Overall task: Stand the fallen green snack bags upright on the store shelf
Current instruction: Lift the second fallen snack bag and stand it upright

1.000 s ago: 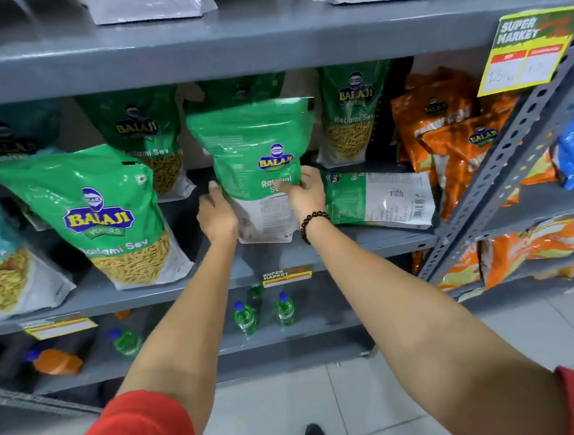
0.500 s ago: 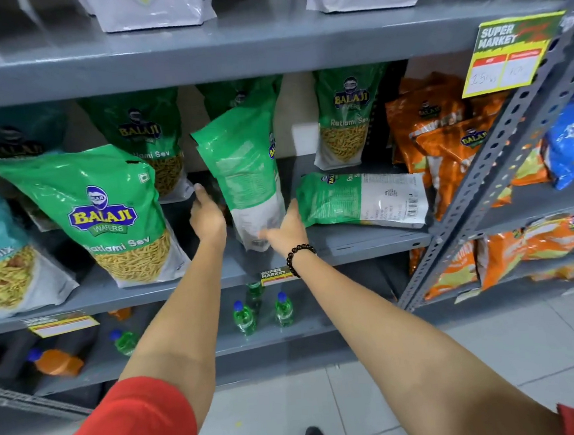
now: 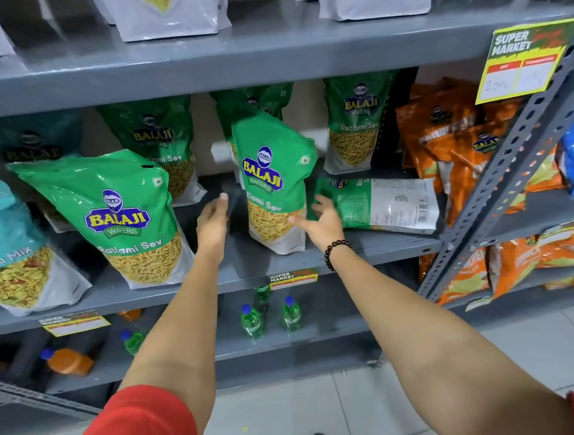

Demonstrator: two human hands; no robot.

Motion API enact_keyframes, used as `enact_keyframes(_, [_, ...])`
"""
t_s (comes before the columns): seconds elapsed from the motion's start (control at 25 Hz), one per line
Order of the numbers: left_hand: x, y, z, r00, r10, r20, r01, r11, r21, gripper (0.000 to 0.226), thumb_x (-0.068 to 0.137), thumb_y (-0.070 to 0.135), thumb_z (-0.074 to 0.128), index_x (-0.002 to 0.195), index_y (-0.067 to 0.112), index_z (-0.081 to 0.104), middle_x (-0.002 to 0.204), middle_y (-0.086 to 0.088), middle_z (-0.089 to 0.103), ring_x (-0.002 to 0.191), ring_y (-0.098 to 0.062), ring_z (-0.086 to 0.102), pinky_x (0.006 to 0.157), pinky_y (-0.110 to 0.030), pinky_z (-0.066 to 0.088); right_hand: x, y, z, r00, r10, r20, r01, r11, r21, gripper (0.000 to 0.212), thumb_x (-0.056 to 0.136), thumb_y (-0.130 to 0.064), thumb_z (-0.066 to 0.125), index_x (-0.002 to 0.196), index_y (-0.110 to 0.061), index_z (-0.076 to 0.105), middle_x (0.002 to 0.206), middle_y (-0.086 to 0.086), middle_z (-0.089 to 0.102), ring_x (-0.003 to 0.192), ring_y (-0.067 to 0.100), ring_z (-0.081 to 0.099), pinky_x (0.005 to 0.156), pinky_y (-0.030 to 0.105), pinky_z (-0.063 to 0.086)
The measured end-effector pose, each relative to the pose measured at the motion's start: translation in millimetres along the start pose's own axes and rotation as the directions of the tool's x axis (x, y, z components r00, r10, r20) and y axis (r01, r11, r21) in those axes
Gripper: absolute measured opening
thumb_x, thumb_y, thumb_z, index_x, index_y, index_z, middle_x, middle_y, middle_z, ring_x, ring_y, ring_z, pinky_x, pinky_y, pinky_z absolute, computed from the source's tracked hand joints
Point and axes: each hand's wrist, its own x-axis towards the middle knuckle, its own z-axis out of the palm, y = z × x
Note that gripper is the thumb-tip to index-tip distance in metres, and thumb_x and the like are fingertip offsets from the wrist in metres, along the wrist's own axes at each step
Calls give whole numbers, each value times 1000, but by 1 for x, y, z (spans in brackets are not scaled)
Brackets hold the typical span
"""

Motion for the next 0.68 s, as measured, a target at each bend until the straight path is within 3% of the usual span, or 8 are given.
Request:
enact_keyframes(0.08, [6, 8, 0, 983, 20, 180, -39, 994, 100, 65, 85, 26, 66, 142, 12, 37, 138, -6, 50, 128, -20, 45, 103, -31, 38, 5, 2, -3, 986, 13, -164, -9, 1000, 26, 64, 78, -13, 74, 133, -3, 43, 130, 19, 56, 121, 32, 54, 100, 38, 44])
enact_keyframes(0.16, [13, 13, 3, 947, 12, 320, -83, 974, 209, 91, 74, 17, 77, 148, 15, 24, 156, -6, 29, 142, -22, 28, 115, -37, 28, 6, 3, -1, 977, -14, -212, 18, 1000, 19, 41, 84, -5, 64, 123, 1, 53, 120, 21, 63, 113, 33, 60, 93, 33, 48])
enact_keyframes(0.28, [19, 14, 11, 919, 26, 392, -124, 966, 226, 94, 66, 8, 81, 145, 13, 31, 147, -7, 43, 138, -22, 37, 113, -39, 33, 1, 2, 2, 990, -64, -124, 68, 997, 24, 32, 86, -1, 56, 117, -1, 62, 113, 18, 68, 108, 29, 62, 90, 29, 47])
enact_keyframes(0.4, [14, 10, 13, 943, 64, 325, -152, 955, 253, 77, 62, 12, 85, 130, 11, 49, 128, -8, 60, 121, -24, 54, 98, -35, 46, -5, -2, 4, 993, -102, 50, 99, 993, 64, 33, 82, -8, 64, 115, -6, 61, 106, 6, 66, 105, 24, 61, 87, 30, 46])
enact_keyframes(0.52, [1, 7, 11, 957, 99, 273, -179, 942, 283, 69, 57, 21, 88, 119, 9, 58, 120, -8, 66, 110, -22, 62, 85, -30, 49, -10, -7, 7, 993, -73, 98, 65, 995, 78, 50, 83, -25, 70, 126, -6, 52, 120, -4, 55, 115, 12, 49, 106, 35, 39])
enact_keyframes(0.6, [-11, 6, 11, 965, 121, 232, -188, 937, 293, 72, 55, 23, 89, 118, 9, 56, 116, -5, 66, 106, -19, 62, 82, -29, 49, -13, -9, 8, 992, -95, 85, 90, 995, 53, 58, 79, -38, 70, 126, -7, 53, 130, 0, 56, 121, 17, 50, 111, 40, 39])
enact_keyframes(0.68, [-24, 3, 9, 970, 142, 195, -197, 934, 298, 78, 54, 27, 89, 120, 9, 52, 116, -3, 64, 105, -17, 61, 83, -29, 49, -13, -4, 8, 989, -116, 90, 113, 993, 33, 68, 69, -51, 69, 122, -9, 57, 131, 11, 61, 121, 26, 56, 106, 48, 44])
